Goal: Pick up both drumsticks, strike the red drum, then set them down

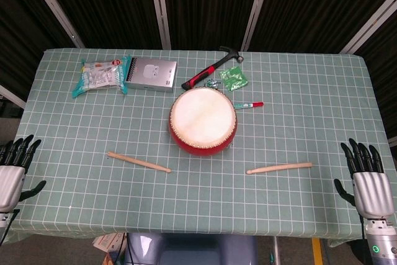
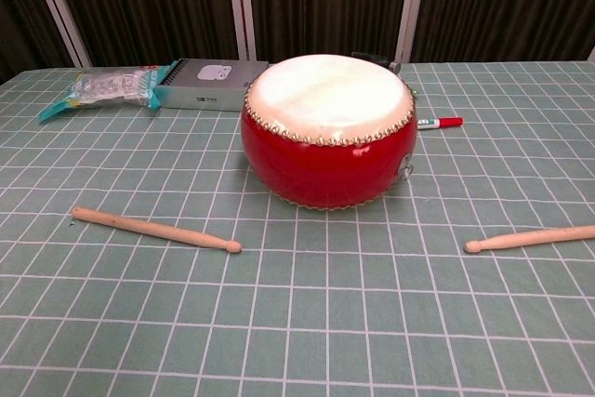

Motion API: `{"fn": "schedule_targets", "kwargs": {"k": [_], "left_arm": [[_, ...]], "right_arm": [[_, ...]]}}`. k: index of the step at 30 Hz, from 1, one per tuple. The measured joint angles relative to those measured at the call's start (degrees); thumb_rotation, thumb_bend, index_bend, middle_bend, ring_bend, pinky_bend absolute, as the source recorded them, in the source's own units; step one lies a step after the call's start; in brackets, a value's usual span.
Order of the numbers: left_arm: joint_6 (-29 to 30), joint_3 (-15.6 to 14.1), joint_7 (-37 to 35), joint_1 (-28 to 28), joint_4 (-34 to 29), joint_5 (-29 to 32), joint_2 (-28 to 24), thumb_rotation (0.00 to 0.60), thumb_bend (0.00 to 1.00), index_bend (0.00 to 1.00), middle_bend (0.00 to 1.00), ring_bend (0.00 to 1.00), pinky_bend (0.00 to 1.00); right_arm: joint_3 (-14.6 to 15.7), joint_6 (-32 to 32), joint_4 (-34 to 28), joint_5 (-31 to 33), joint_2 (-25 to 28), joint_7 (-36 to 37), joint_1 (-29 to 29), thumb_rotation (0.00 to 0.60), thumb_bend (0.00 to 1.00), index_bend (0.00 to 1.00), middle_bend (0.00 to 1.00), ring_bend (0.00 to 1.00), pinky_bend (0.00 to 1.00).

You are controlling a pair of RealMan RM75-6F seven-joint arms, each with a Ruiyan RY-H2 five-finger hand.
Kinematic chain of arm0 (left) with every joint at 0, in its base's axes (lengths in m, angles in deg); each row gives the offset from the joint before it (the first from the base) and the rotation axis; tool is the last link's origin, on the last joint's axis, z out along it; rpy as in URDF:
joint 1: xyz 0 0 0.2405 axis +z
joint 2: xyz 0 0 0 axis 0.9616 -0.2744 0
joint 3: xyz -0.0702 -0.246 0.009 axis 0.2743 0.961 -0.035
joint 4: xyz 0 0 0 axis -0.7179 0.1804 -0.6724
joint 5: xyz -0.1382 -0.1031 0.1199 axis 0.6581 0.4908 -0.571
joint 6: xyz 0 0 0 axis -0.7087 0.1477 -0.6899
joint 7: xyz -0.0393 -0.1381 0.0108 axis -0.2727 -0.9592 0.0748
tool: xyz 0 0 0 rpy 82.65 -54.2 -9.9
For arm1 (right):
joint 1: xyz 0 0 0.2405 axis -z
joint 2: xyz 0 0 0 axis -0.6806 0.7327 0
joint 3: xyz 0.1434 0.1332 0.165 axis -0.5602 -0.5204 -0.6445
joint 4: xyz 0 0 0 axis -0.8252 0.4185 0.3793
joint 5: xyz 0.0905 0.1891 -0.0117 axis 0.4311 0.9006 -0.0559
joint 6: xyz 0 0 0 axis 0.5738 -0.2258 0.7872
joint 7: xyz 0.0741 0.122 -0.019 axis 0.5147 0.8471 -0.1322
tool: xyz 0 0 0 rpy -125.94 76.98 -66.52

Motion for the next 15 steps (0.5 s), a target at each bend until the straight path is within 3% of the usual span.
{"fn": "schedule_targets", "kwargs": {"k": [15], "left_arm": [[-1.6, -0.1, 0.4, -0.5, -1.2, 0.8, -0.4, 0.600, 0.00, 0.00, 0.00, 0.00, 0.05]], "right_arm": [[0.2, 0.2, 0.0, 0.2, 0.1, -0.2, 0.2, 0.600, 0.34, 0.00, 0.00, 0.00, 0.04]]}}
